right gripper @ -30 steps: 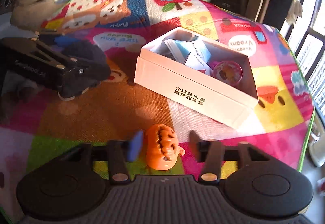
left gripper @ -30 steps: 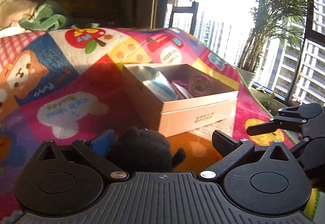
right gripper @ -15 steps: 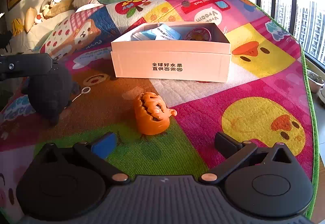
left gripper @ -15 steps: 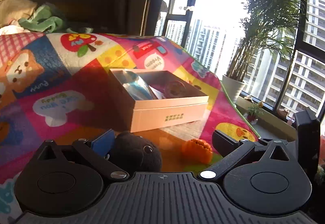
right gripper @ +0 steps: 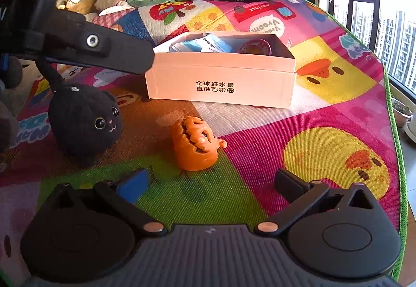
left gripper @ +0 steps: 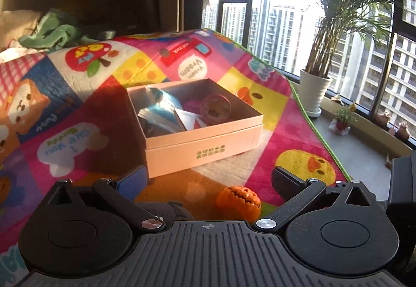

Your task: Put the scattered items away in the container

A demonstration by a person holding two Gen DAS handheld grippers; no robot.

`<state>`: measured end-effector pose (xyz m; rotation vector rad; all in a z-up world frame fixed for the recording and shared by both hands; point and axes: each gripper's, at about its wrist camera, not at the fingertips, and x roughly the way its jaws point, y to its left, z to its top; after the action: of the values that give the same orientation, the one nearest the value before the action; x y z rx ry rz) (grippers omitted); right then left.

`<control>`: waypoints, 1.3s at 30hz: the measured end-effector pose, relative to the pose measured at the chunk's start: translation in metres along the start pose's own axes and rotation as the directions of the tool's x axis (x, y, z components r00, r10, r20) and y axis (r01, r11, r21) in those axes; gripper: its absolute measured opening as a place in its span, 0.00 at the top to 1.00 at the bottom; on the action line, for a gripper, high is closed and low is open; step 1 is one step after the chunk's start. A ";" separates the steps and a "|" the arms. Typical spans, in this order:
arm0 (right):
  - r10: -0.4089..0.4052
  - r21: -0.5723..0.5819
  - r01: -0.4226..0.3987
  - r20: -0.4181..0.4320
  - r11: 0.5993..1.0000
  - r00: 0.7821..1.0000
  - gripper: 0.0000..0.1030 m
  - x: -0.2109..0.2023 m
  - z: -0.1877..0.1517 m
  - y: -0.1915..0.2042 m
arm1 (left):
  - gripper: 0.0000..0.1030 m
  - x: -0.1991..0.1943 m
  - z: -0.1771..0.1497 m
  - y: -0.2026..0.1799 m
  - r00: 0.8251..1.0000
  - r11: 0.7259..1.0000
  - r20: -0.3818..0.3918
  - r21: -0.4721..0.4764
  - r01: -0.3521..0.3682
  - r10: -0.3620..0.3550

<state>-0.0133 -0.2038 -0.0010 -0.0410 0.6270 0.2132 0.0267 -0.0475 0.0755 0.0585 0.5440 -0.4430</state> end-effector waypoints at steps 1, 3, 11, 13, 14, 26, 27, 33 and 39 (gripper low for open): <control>-0.001 0.000 0.001 0.001 1.000 1.000 0.00 0.000 0.000 0.000 | 0.00 -0.003 0.001 0.001 1.000 1.000 0.001 0.007 -0.016 0.016; -0.001 0.001 0.001 0.002 1.000 1.000 0.00 0.000 0.000 0.000 | 0.00 -0.006 0.001 0.003 0.999 0.999 0.002 0.024 -0.042 0.042; -0.001 0.001 0.001 -0.001 1.000 1.000 0.00 0.000 0.000 0.000 | 0.00 -0.020 -0.004 0.011 0.998 0.997 0.021 0.037 -0.063 0.062; -0.001 0.004 0.001 -0.009 1.000 1.000 0.00 0.001 0.001 0.000 | 0.00 -0.030 -0.007 0.021 0.995 0.996 0.054 0.025 -0.083 0.081; -0.001 0.006 0.001 -0.014 1.000 1.000 0.00 0.002 0.002 0.000 | 0.00 -0.034 -0.010 0.027 0.994 0.996 0.065 0.014 -0.091 0.090; 0.051 0.000 -0.051 -0.038 0.999 0.998 0.00 -0.005 0.005 -0.006 | 0.00 -0.033 -0.054 0.076 0.997 0.995 0.049 -0.085 -0.052 0.056; 0.049 0.023 -0.048 -0.029 0.999 0.998 0.00 -0.007 0.006 -0.009 | 0.00 -0.031 -0.058 0.074 0.998 0.997 0.044 -0.068 -0.040 0.043; -0.008 0.019 0.008 0.017 1.000 1.000 0.23 -0.016 0.022 -0.008 | 0.00 -0.017 -0.069 0.060 1.000 1.000 0.010 -0.010 -0.010 0.010; -0.024 -0.056 0.022 -0.033 0.998 0.999 0.33 -0.004 0.025 0.004 | 0.00 -0.006 -0.076 0.063 0.999 0.999 -0.021 -0.036 -0.025 0.024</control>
<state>-0.0028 -0.1978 0.0211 -0.1052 0.6536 0.2079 0.0118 0.0247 0.0097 0.0350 0.5706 -0.4088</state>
